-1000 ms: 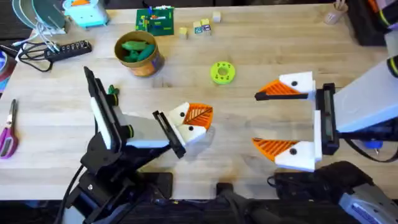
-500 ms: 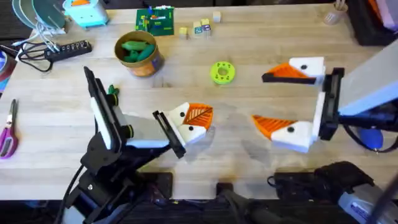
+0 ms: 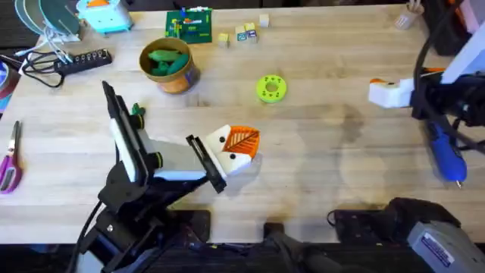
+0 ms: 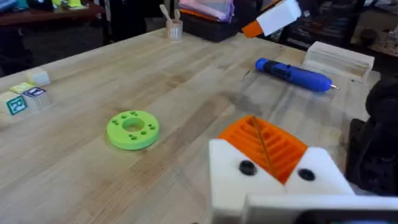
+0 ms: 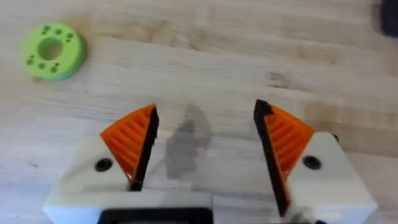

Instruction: Pick up the gripper from the table and insert it into the empty holder that is missing its gripper. Then pick up a screw, insert it into the mounting hole, and use the screwdriver to tighten it. Finally, clean up the table by picking up the vegetable and placing it into the bucket.

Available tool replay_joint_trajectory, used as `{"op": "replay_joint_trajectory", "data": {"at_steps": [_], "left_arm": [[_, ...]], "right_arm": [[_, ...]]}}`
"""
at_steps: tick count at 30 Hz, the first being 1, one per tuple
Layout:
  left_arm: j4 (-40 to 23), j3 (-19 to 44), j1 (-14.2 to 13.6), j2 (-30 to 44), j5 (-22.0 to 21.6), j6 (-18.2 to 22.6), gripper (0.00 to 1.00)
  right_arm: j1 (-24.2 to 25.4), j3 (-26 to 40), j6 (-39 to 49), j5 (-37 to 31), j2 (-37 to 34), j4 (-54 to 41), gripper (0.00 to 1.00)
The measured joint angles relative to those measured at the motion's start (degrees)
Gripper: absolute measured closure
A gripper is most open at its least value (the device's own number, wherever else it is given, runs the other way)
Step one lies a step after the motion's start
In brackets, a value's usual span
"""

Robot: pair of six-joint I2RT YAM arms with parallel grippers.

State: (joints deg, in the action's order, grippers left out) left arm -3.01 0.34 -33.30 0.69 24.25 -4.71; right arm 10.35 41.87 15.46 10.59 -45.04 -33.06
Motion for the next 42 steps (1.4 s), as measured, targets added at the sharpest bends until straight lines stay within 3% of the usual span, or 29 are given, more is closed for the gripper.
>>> {"op": "replay_joint_trajectory", "data": {"at_steps": [10,14,17,24,33,42], "left_arm": [[0.0,0.0,0.0,-0.01,0.0,0.0,0.995],[0.0,0.0,0.0,0.0,-0.03,0.0,0.995],[-0.01,0.0,0.0,0.0,-0.07,0.0,0.995],[0.0,0.0,0.0,0.0,-0.07,0.0,0.995],[0.0,0.0,0.0,0.0,-0.07,0.0,0.995],[0.0,0.0,0.0,0.0,-0.07,0.0,0.995]], "right_arm": [[10.55,0.02,-0.86,-7.77,-4.5,0.11,0.075],[15.98,2.11,1.69,-9.45,-12.73,-3.44,0.073],[18.95,7.67,3.1,-10.03,-20.73,-7.14,0.072],[20.59,19.49,7.14,-13.44,-33.57,-11.86,0.074],[21.06,20.24,17.02,-19.86,-38.84,-18.66,0.072],[27.08,20.24,21.35,-20.0,-41.5,-18.79,0.072]]}}
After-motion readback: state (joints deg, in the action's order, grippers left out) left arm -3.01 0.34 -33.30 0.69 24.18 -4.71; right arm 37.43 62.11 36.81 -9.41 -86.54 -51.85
